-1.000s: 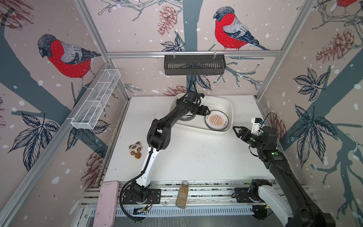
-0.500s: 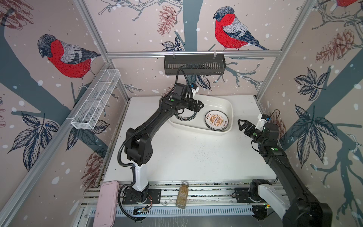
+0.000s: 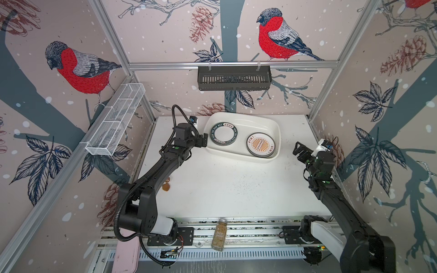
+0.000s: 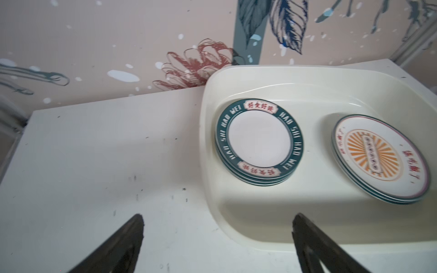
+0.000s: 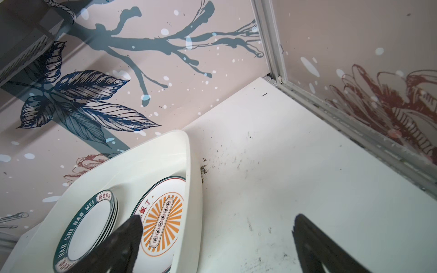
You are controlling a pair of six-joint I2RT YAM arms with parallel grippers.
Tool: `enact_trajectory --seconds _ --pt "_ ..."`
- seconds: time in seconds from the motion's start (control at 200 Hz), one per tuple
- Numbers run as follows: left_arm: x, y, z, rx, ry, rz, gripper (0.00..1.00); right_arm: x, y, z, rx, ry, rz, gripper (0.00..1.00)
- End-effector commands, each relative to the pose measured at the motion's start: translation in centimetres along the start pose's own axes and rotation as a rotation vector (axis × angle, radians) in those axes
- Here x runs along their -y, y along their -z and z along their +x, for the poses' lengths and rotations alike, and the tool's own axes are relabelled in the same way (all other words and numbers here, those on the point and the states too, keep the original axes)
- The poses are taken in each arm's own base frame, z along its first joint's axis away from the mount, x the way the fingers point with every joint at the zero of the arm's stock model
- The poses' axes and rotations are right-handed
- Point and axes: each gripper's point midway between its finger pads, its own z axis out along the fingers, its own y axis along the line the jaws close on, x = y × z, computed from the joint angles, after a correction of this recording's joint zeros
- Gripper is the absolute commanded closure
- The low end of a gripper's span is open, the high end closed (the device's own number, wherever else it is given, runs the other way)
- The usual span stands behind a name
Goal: Place the plates into the plastic bin on the countertop
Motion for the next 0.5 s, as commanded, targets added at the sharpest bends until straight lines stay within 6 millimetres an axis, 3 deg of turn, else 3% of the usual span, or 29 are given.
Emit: enact_trajectory --seconds 0.0,0.18,0.355,0.495 --pt "-3.5 0.7 -1.7 0.178 0.056 -0.107 0.02 0.1 0.4 -3.0 0.155 0.122 0.027 0.0" --pt "-7.0 1.2 1.9 0.227 0.027 -0.224 0.02 1.5 -0.1 -1.8 0.154 0.221 0.082 0.0" --pt "-8.0 2.7 4.4 0.323 0.019 -0.256 0.02 3.8 -0.2 0.5 0.131 0.244 0.159 0.0" --pt "-8.2 4.1 4.5 0.374 0.033 -0.256 0.02 5.2 0.9 1.1 0.196 0.279 0.195 0.0"
